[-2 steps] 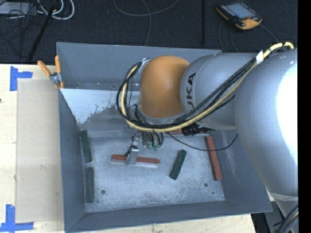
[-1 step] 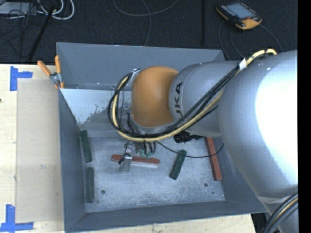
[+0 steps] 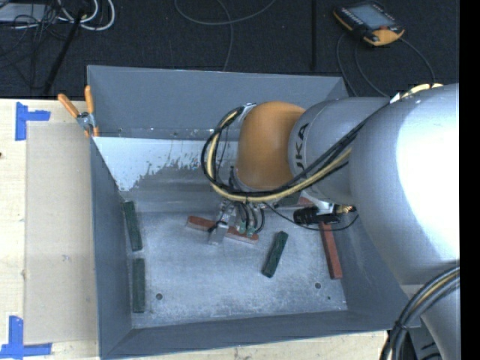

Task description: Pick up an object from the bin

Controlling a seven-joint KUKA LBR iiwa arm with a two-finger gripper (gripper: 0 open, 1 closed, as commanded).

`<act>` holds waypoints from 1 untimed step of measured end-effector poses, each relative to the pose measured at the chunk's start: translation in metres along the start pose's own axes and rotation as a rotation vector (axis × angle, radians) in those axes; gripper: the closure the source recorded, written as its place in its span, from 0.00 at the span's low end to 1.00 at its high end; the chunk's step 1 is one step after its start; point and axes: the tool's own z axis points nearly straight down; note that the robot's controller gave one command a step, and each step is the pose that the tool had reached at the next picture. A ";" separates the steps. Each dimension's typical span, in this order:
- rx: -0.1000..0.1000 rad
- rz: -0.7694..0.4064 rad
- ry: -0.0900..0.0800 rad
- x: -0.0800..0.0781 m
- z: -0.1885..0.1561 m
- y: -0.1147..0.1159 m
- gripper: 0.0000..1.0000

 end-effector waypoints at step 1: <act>0.000 0.000 0.000 0.000 0.000 0.000 1.00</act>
Offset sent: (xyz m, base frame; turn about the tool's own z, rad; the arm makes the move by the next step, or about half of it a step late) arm -0.0169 0.0253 0.1546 -0.0191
